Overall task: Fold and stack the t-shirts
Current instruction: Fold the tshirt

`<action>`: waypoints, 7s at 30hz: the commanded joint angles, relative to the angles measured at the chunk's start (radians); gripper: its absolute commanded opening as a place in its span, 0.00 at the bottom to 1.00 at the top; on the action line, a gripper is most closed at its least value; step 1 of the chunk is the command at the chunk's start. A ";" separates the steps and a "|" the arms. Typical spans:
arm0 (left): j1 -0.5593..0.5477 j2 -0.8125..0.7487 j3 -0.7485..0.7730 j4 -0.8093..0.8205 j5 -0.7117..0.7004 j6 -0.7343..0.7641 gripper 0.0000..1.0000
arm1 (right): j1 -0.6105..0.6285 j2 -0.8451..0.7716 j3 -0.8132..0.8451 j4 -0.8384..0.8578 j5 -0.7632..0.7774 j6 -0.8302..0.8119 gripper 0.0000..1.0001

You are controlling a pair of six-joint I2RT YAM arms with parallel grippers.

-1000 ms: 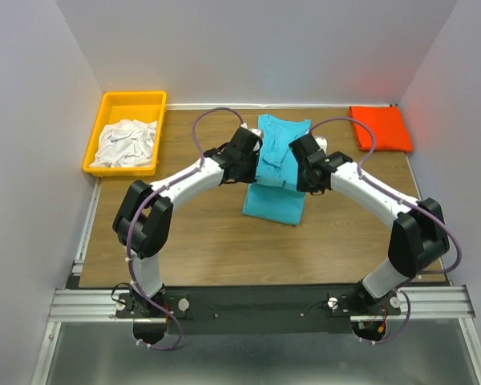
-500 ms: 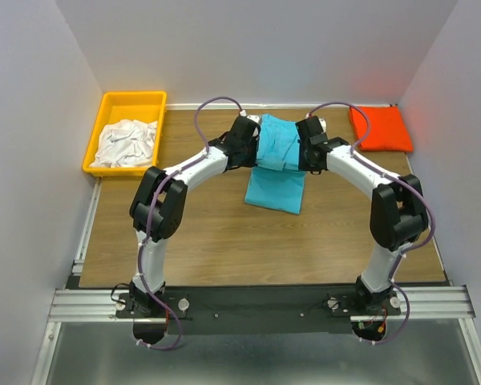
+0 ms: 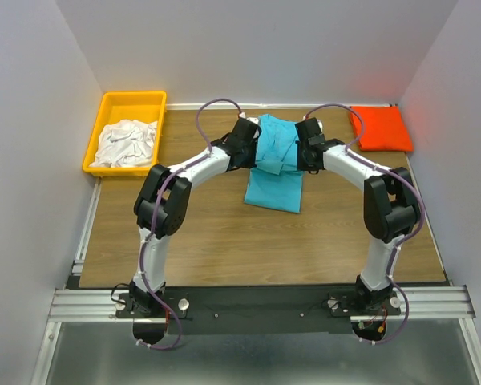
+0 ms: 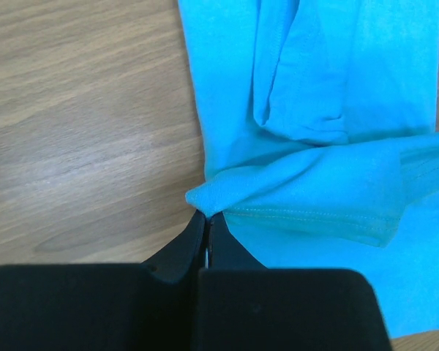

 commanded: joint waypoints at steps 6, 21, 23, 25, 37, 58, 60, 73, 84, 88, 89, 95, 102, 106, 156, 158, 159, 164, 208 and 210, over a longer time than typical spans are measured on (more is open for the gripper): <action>0.023 -0.021 0.053 -0.041 -0.080 0.033 0.00 | -0.027 0.022 0.036 0.011 0.038 -0.032 0.01; 0.021 0.065 0.062 0.014 -0.061 0.048 0.16 | -0.041 0.026 -0.002 0.008 0.071 -0.003 0.16; 0.023 0.044 0.056 0.008 -0.064 0.042 0.35 | -0.041 0.005 0.001 0.007 0.065 -0.003 0.28; 0.023 -0.001 0.044 0.011 -0.075 0.027 0.55 | -0.041 -0.033 0.004 0.007 0.052 -0.009 0.32; -0.064 -0.271 -0.286 0.130 -0.044 -0.031 0.27 | 0.069 -0.127 -0.051 0.101 -0.264 0.025 0.29; -0.115 -0.180 -0.525 0.201 0.083 -0.093 0.08 | 0.069 0.198 0.104 0.218 -0.123 0.014 0.15; -0.129 -0.220 -0.577 0.203 0.085 -0.102 0.08 | 0.030 0.227 0.151 0.228 -0.103 0.008 0.15; -0.175 -0.423 -0.700 0.245 0.023 -0.192 0.11 | -0.030 0.061 0.110 0.270 -0.385 0.054 0.23; -0.170 -0.515 -0.765 0.442 0.175 -0.202 0.15 | -0.109 -0.322 -0.705 0.792 -0.928 0.414 0.33; -0.169 -0.444 -0.806 0.497 0.223 -0.229 0.14 | -0.152 -0.317 -0.928 1.076 -0.986 0.508 0.33; -0.167 -0.423 -0.815 0.506 0.230 -0.247 0.14 | -0.162 -0.296 -0.956 1.099 -0.991 0.511 0.33; -0.138 -0.389 -0.918 0.549 0.269 -0.326 0.14 | -0.262 -0.240 -1.129 1.184 -1.028 0.497 0.33; -0.091 -0.539 -1.007 0.557 0.258 -0.324 0.14 | -0.296 -0.374 -1.114 1.172 -1.089 0.534 0.38; -0.080 -0.602 -0.937 0.561 0.241 -0.312 0.14 | -0.294 -0.385 -0.974 1.106 -1.078 0.534 0.41; 0.110 -1.243 -0.955 0.113 -0.247 -0.056 0.98 | 0.051 -0.602 -0.706 -0.008 -0.239 0.351 0.75; 0.112 -1.259 -0.978 0.118 -0.236 -0.051 0.98 | 0.058 -0.589 -0.705 -0.008 -0.264 0.355 0.75; 0.112 -1.259 -0.984 0.123 -0.221 -0.047 0.98 | 0.072 -0.563 -0.700 -0.008 -0.267 0.358 0.73; 0.109 -1.242 -1.009 0.143 -0.147 -0.053 0.98 | 0.138 -0.504 -0.659 -0.008 -0.216 0.388 0.58; -0.267 -0.486 -0.682 -0.027 -0.119 -0.189 0.60 | 0.313 -0.365 -0.626 -0.129 0.020 0.404 0.01; -0.270 -0.463 -0.667 -0.028 -0.139 -0.192 0.54 | 0.315 -0.369 -0.631 -0.128 0.023 0.404 0.01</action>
